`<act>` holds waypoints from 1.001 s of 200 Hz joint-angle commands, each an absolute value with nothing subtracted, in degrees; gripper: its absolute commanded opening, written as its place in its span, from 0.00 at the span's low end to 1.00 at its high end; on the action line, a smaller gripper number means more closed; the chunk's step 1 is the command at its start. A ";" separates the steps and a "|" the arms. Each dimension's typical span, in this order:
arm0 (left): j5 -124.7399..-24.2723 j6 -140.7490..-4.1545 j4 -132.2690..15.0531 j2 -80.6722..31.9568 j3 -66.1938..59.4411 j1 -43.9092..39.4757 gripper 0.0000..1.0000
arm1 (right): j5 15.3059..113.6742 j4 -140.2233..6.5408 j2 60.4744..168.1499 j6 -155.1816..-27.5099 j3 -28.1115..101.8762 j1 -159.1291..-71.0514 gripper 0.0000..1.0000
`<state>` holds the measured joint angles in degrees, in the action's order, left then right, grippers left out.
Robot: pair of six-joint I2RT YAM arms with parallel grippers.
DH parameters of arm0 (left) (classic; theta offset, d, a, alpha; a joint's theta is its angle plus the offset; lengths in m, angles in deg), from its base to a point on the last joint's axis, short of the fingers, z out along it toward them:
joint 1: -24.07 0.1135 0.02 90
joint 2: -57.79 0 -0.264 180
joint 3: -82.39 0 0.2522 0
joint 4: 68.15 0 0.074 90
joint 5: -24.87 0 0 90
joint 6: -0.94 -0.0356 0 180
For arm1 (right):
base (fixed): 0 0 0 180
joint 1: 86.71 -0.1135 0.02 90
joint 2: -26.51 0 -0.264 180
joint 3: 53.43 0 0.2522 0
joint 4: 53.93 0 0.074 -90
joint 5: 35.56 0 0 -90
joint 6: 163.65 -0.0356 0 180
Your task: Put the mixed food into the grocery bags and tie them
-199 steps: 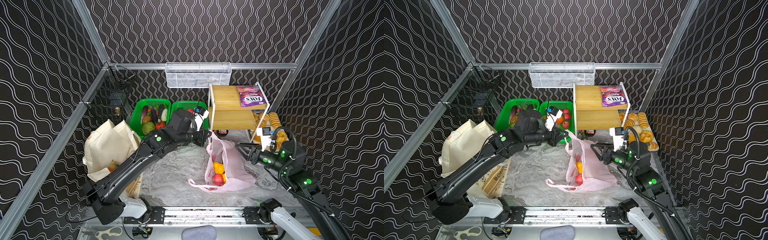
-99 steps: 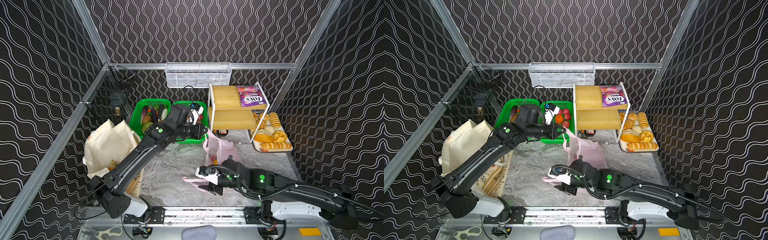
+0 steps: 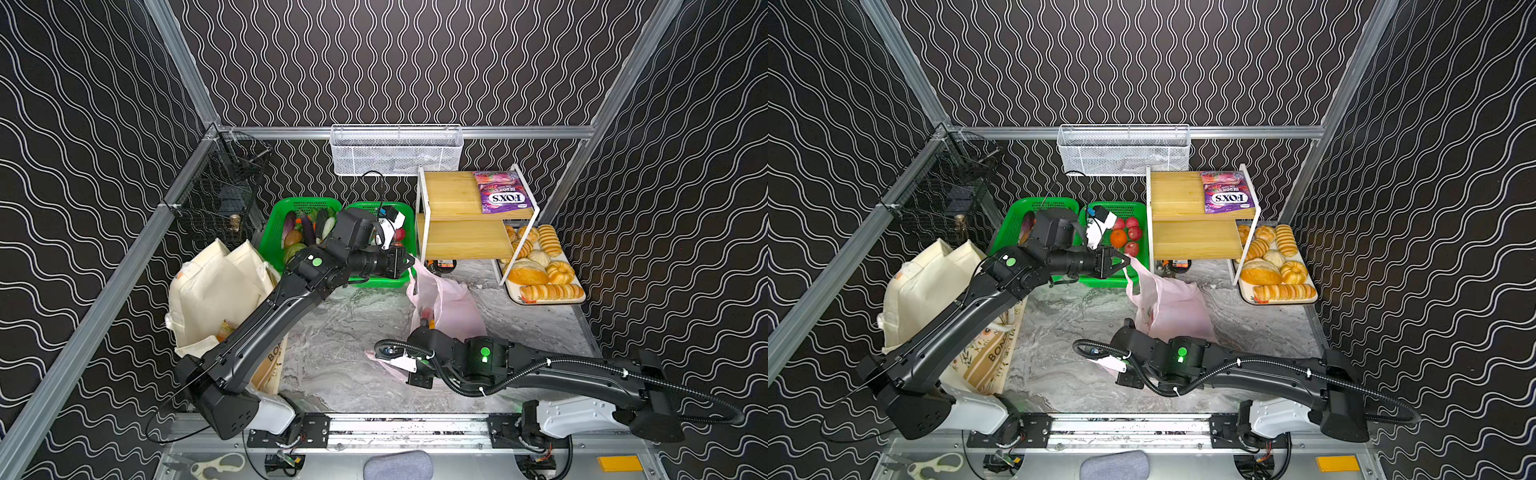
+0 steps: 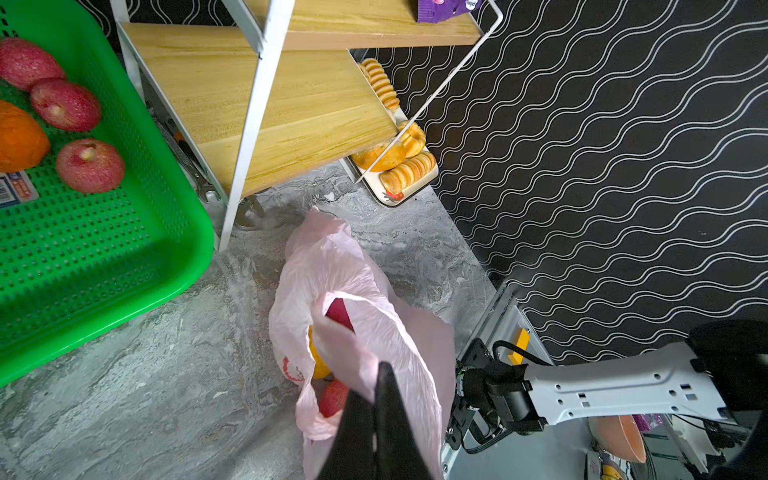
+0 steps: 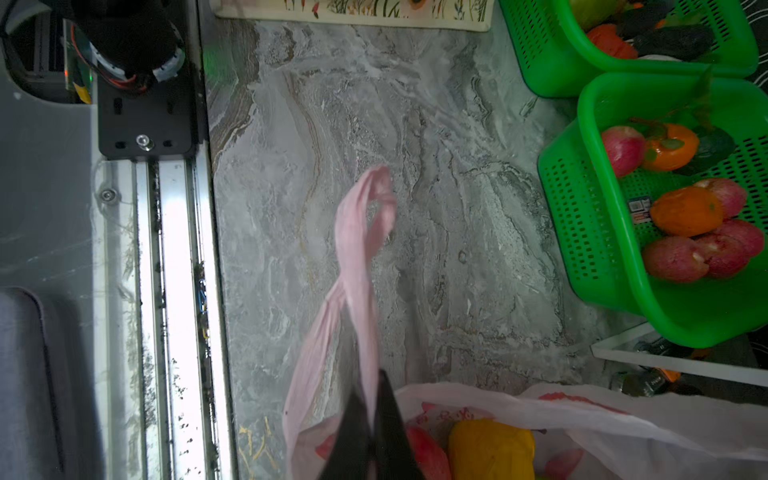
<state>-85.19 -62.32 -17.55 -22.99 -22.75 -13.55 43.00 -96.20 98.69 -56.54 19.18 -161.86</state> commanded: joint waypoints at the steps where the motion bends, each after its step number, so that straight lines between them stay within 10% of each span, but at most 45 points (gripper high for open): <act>1: -80.96 -63.41 -16.65 -20.49 -22.67 -13.37 0.00 | 39.44 -90.48 94.50 -58.68 18.69 -162.72 0.00; 91: -63.89 -69.28 4.75 -11.56 -36.36 -13.37 0.00 | 25.68 -44.07 61.73 -62.08 -0.56 -162.91 0.00; 122: -58.71 -71.72 13.89 -15.56 -39.63 -13.33 0.00 | 14.30 -53.70 62.42 -72.02 3.32 -158.44 0.00; 200: -49.81 -74.72 20.69 -21.48 -38.55 -9.31 0.00 | 23.44 -79.11 72.15 -96.45 13.85 -139.54 0.00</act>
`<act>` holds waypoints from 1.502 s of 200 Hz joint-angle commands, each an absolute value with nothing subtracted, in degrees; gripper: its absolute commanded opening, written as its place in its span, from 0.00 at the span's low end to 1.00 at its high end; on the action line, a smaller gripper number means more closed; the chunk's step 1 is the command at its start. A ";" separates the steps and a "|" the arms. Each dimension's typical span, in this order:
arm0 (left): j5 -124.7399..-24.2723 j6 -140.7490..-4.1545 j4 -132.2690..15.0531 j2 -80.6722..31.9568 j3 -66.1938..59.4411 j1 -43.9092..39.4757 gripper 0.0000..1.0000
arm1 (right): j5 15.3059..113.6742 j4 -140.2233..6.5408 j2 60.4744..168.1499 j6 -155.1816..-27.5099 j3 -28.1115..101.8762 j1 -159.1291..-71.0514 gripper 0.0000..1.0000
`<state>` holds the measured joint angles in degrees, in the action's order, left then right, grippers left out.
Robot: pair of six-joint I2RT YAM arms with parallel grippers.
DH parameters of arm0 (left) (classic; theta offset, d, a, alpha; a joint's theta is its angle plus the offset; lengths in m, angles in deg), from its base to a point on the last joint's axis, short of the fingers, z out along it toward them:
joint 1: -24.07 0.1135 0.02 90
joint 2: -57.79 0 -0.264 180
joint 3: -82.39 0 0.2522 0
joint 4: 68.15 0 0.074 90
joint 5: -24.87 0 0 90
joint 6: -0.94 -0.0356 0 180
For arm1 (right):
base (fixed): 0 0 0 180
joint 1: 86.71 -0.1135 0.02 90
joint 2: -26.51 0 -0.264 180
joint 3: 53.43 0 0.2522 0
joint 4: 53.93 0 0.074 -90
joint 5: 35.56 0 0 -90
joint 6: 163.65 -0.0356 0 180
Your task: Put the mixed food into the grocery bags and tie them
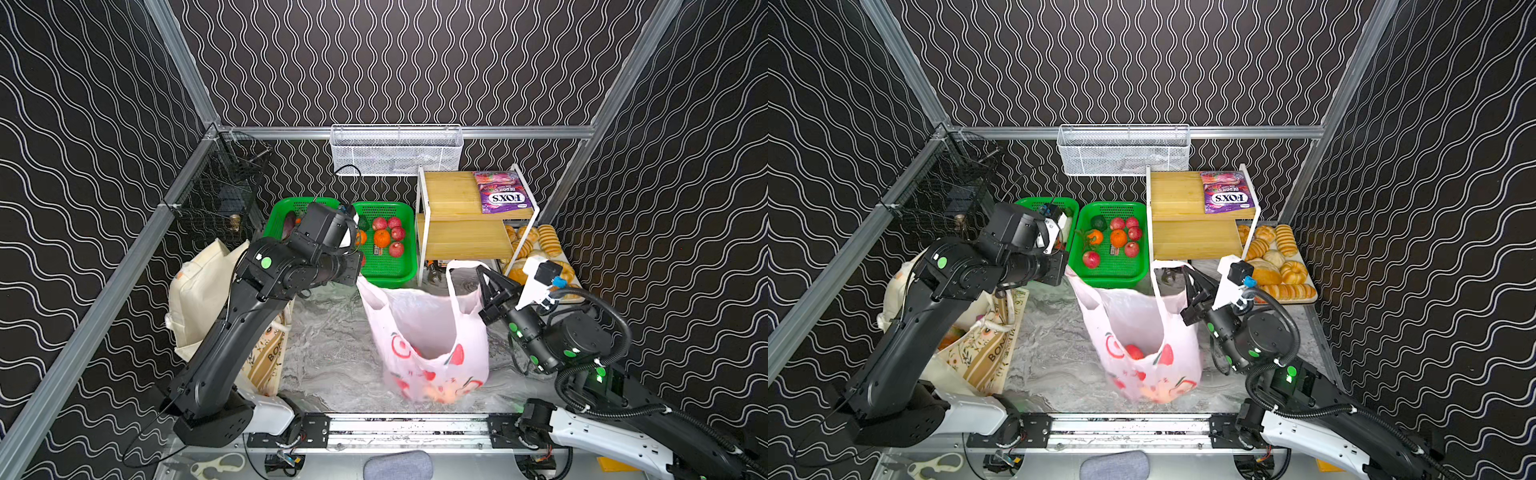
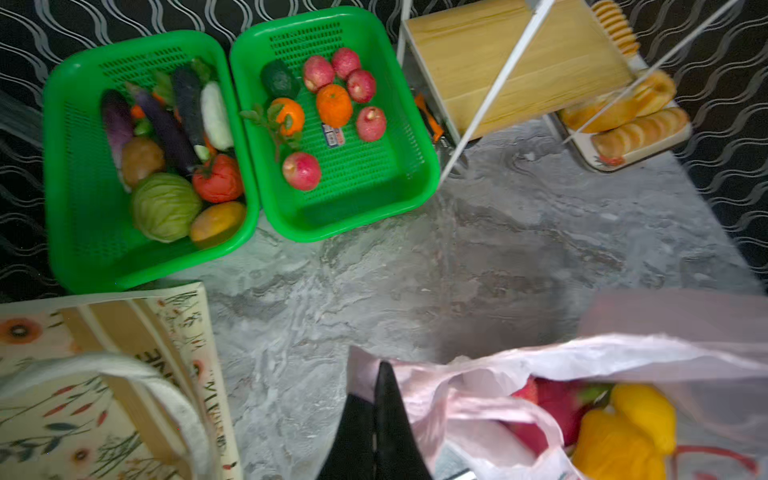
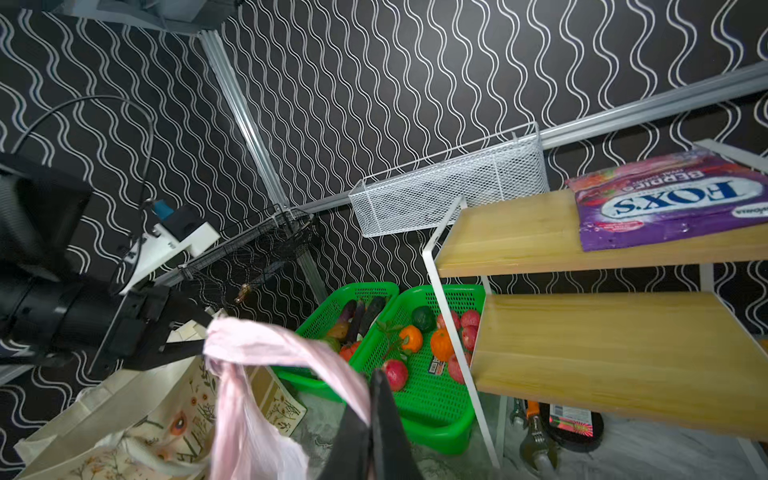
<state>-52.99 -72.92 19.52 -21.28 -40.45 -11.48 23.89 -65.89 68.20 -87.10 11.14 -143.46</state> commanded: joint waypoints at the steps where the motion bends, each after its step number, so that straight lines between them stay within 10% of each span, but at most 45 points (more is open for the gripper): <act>1: -49.96 -74.68 20.64 -21.44 -38.40 -9.23 0.00 | 23.47 -79.51 72.36 -96.78 14.03 -139.27 0.00; 51: -50.37 -74.92 19.31 -21.41 -37.98 -7.95 0.00 | 36.92 -75.10 73.00 -99.82 16.57 -134.17 0.00; 92: -62.13 -75.35 12.07 -16.92 -38.26 -7.98 0.68 | 40.35 -76.39 76.21 -101.48 18.73 -133.76 0.00; 112: -68.00 -73.19 4.39 -12.68 -34.84 -7.95 0.80 | 41.78 -74.79 77.19 -102.84 18.00 -133.68 0.00; 182: -103.16 -68.09 -17.28 -14.15 -27.79 -8.92 0.77 | 45.49 -71.53 78.01 -104.30 17.92 -133.03 0.00; 300: -100.83 -81.82 -24.46 -26.90 -24.78 -13.65 0.68 | 46.31 -71.20 75.88 -104.50 15.11 -132.42 0.00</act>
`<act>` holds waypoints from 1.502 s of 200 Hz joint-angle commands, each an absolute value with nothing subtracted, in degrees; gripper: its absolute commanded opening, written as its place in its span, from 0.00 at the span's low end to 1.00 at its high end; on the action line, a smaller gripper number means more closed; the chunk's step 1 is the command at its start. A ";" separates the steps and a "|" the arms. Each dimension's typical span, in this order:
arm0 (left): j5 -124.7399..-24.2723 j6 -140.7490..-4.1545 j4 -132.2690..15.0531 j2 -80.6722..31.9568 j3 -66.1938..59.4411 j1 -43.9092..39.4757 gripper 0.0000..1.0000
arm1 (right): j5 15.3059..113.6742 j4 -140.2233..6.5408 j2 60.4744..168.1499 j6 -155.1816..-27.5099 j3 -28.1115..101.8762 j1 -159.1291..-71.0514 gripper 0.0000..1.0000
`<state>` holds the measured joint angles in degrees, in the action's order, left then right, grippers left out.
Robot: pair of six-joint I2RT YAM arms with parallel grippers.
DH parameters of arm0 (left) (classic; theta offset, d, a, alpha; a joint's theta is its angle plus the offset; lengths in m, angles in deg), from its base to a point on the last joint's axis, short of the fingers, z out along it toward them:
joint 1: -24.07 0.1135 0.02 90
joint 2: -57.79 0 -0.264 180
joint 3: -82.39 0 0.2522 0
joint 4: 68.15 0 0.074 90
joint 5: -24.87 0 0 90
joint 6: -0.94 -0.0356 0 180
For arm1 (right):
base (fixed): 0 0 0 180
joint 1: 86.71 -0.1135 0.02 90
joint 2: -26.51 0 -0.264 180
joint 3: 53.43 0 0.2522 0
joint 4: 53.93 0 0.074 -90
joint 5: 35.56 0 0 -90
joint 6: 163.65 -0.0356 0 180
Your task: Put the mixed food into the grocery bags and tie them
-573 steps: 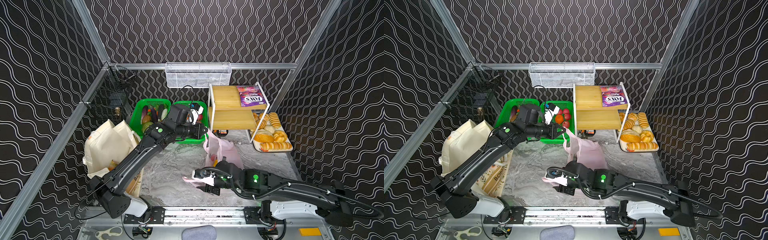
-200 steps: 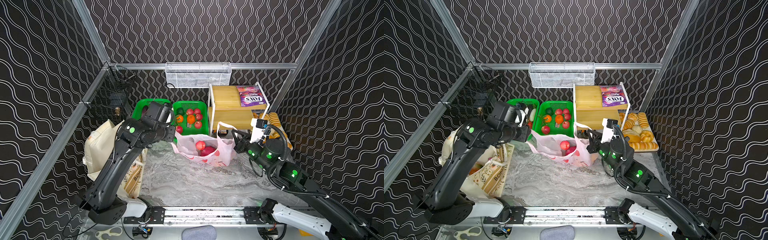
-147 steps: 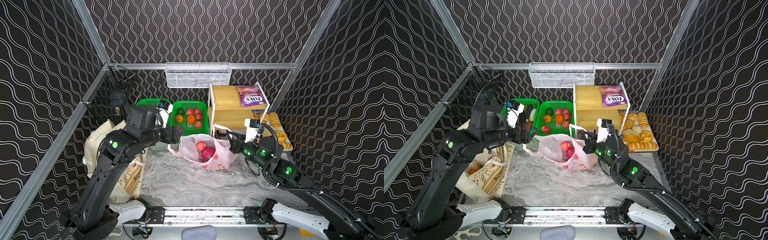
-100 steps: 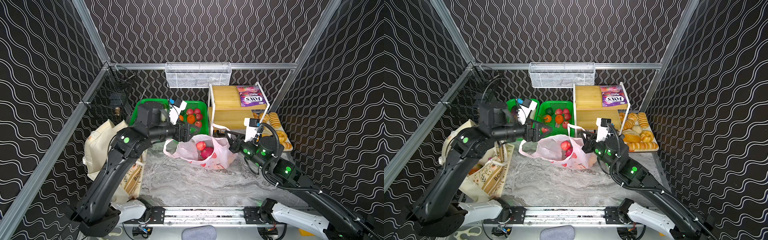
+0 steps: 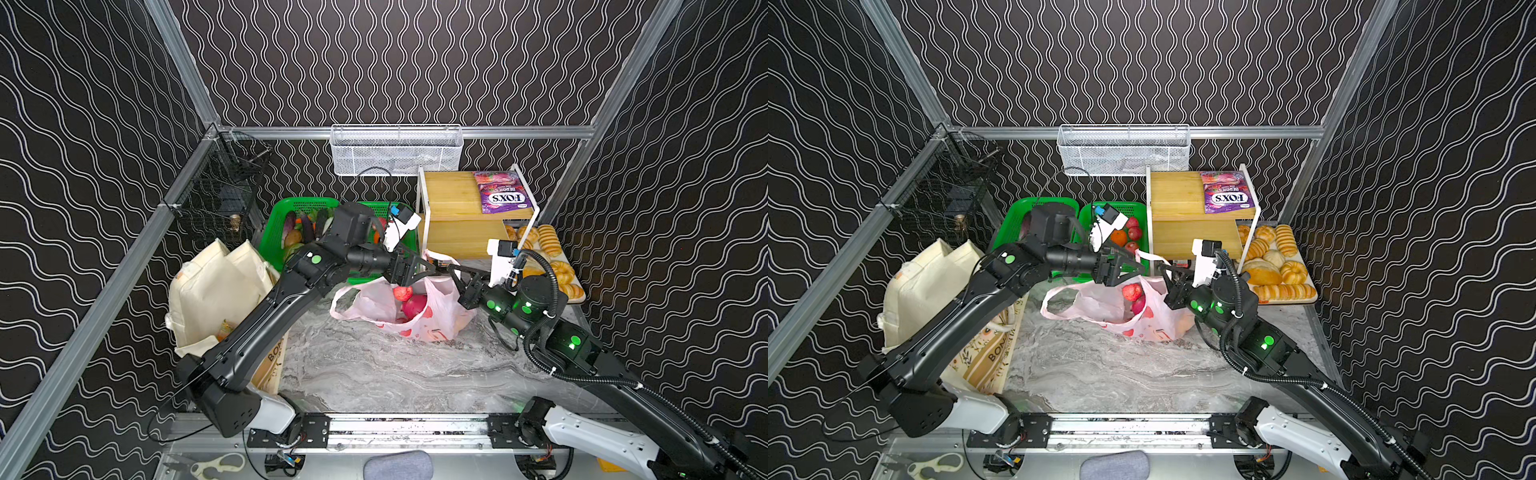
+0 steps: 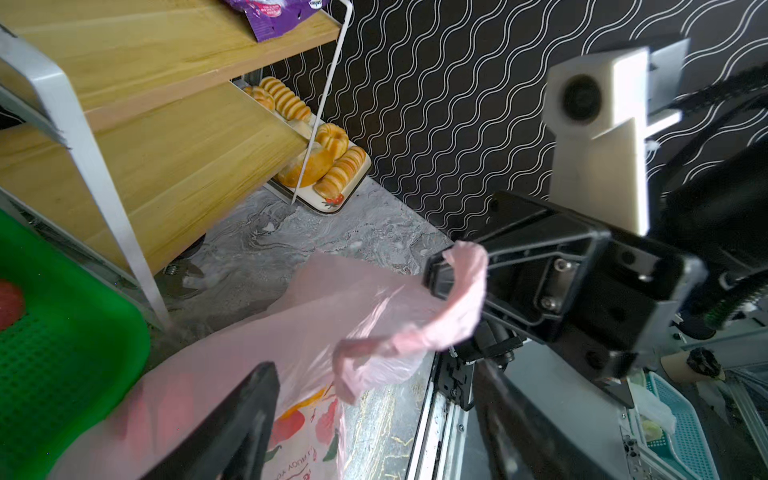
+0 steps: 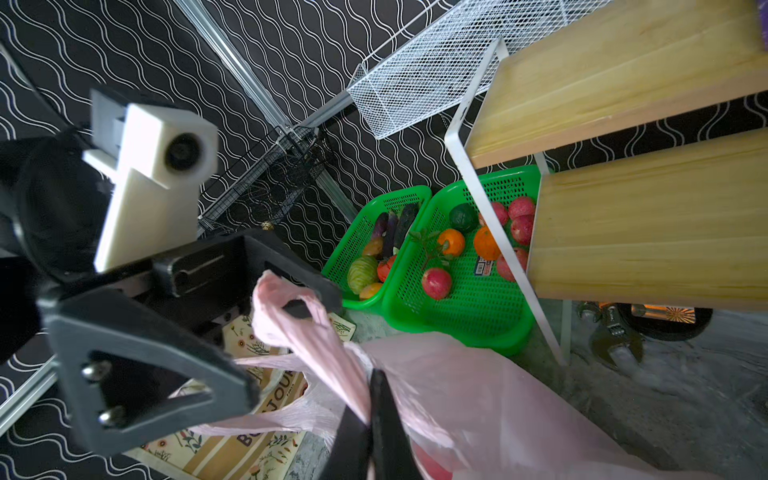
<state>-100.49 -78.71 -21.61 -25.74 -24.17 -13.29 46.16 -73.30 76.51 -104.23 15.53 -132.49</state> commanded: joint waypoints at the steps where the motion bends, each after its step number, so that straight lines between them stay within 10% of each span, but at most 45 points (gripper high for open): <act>1: -100.78 -81.83 -24.48 -26.96 -24.84 -13.68 0.67 | 46.28 -71.25 75.85 -104.50 15.10 -132.42 0.00; 76: -99.66 -76.92 -29.35 -23.45 -23.62 -13.85 0.00 | 45.74 -73.07 75.42 -104.84 15.06 -132.07 0.00; 139: -99.47 -71.47 -21.53 -20.82 -32.46 -13.85 0.00 | 51.61 -75.03 78.06 -103.08 20.18 -131.80 0.06; 242: -98.07 -60.60 -30.03 -22.13 -25.74 -13.83 0.00 | 55.45 -75.41 75.77 -107.40 15.73 -131.43 0.66; 300: -99.55 -54.85 -36.95 -22.33 -21.98 -15.03 0.00 | 54.79 -78.88 80.23 -111.65 14.59 -131.40 0.80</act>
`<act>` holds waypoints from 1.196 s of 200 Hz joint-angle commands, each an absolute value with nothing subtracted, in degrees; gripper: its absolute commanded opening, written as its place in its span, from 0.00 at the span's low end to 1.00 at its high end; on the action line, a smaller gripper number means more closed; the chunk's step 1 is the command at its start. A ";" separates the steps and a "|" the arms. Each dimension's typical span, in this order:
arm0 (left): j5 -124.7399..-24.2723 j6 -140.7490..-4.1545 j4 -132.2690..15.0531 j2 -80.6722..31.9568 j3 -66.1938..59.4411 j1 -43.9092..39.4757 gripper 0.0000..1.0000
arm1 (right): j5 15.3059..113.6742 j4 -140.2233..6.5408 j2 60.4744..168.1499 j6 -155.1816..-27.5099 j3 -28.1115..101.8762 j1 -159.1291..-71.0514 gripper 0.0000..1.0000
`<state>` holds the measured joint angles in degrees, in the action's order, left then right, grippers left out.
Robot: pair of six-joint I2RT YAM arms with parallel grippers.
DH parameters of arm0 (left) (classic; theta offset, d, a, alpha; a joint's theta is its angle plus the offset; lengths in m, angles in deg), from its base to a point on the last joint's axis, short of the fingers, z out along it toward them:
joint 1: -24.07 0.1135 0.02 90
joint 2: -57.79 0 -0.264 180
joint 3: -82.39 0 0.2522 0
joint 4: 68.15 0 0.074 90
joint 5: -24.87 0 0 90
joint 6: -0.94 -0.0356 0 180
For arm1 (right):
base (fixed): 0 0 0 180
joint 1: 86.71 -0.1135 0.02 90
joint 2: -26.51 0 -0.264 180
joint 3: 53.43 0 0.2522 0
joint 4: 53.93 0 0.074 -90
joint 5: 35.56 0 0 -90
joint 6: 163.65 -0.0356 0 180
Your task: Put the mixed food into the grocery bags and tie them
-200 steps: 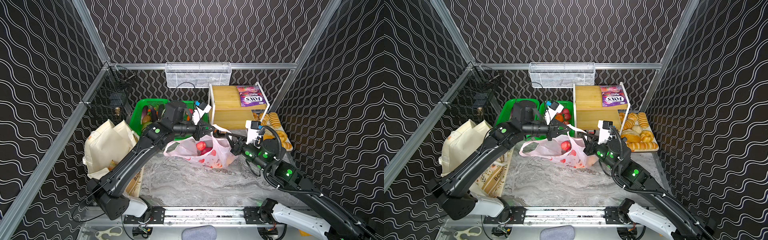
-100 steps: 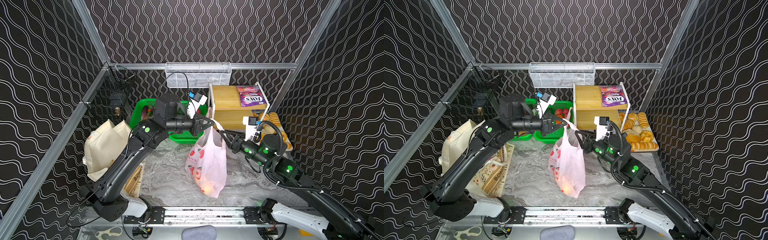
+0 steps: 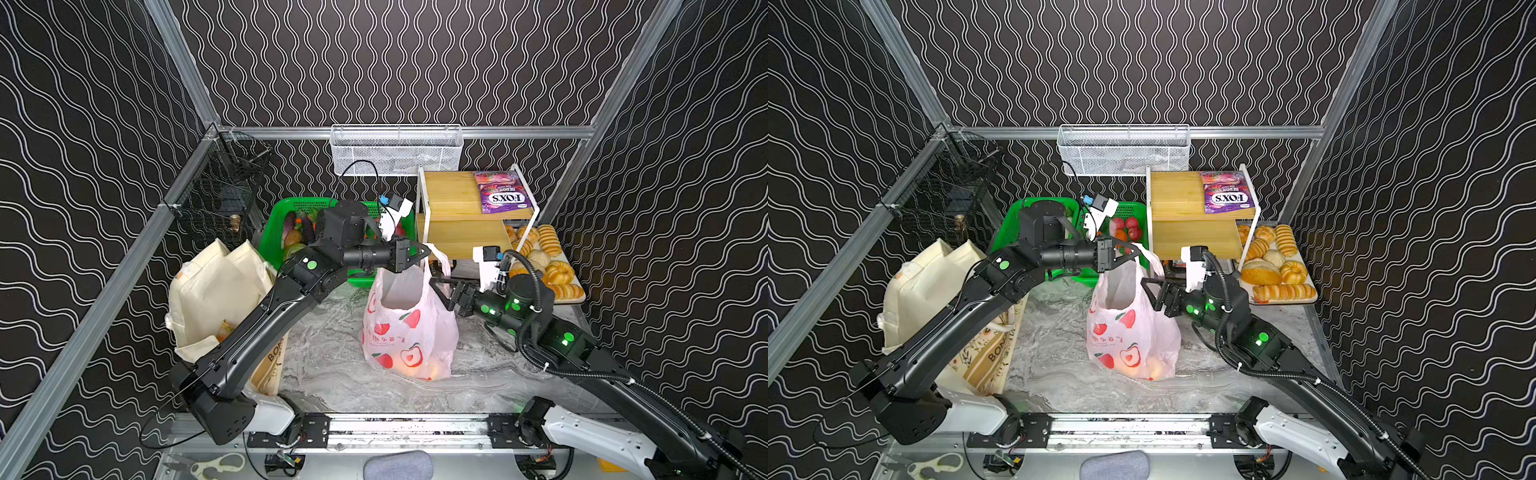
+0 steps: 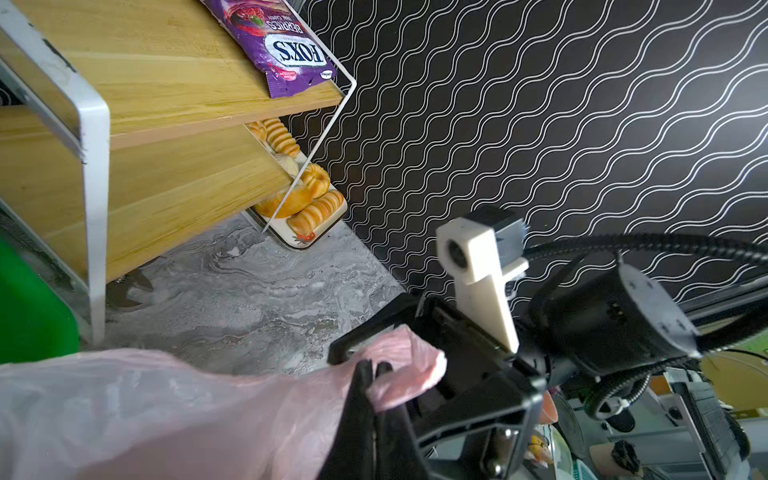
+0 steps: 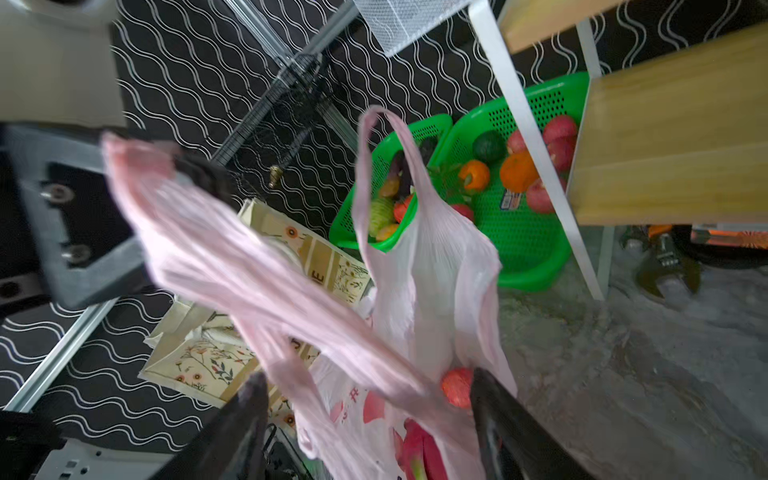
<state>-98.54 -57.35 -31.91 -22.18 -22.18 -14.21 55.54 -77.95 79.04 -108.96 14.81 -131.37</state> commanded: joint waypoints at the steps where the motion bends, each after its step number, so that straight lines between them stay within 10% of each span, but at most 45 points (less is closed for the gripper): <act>1: -99.48 -54.86 -36.93 -22.35 -21.99 -15.12 0.00 | 54.92 -78.74 80.27 -111.76 14.53 -131.42 0.81; 80: -94.57 -52.59 -38.89 -22.29 -19.80 -18.49 0.00 | 56.69 -75.05 82.48 -108.86 14.91 -131.49 0.85; 119: -91.64 -55.88 -36.03 -21.82 -20.77 -19.17 0.05 | 55.38 -69.22 81.11 -105.62 11.81 -131.76 0.41; 154: -90.58 -61.05 -30.82 -21.71 -23.06 -19.17 0.30 | 56.00 -67.36 78.71 -100.40 9.22 -131.75 0.10; 199: -93.87 -68.13 -25.94 -23.30 -26.77 -19.17 0.59 | 59.40 -69.41 78.61 -95.82 9.72 -131.72 0.03; 239: -95.85 -75.98 -20.58 -25.19 -30.57 -19.17 0.66 | 64.80 -69.79 79.75 -91.70 10.47 -131.71 0.04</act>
<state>-93.45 -68.90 -24.37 -24.45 -29.07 -19.17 60.77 -70.50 79.28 -95.38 9.67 -131.66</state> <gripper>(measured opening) 0.661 0.049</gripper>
